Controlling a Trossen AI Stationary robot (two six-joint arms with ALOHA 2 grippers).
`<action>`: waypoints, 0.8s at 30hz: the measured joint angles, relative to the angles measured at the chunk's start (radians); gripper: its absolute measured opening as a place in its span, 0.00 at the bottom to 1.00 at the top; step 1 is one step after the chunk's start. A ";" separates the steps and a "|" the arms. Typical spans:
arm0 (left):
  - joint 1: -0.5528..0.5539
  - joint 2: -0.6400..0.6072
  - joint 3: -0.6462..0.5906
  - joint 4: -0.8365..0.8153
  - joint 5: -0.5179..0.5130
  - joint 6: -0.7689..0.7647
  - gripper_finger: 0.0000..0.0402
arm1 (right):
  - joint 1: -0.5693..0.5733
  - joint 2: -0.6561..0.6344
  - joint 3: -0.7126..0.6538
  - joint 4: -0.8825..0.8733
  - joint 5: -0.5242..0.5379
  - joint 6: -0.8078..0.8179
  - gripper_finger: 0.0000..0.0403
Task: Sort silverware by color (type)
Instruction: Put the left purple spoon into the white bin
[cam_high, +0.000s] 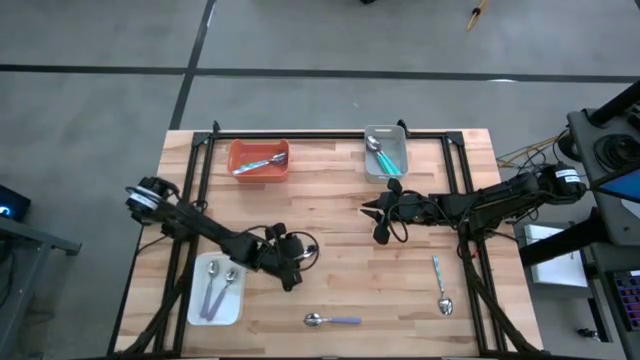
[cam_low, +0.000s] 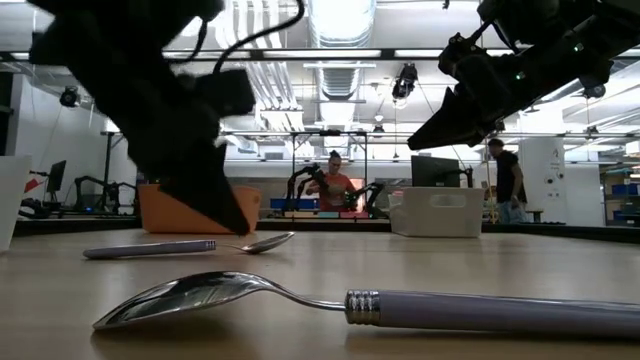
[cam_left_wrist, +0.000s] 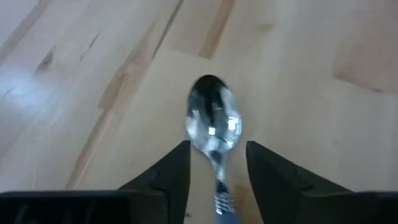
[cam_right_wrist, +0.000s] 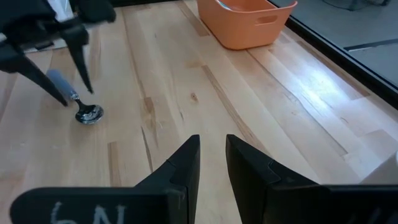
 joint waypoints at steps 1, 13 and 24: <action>0.003 0.008 -0.015 0.026 -0.003 0.005 0.35 | 0.000 0.000 0.000 0.000 0.000 0.000 0.17; 0.006 0.072 -0.061 0.141 -0.020 -0.012 0.35 | 0.000 0.000 -0.002 0.000 0.000 0.000 0.17; 0.007 0.123 -0.058 0.143 -0.053 -0.205 0.03 | 0.000 0.000 -0.005 0.000 0.000 -0.005 0.17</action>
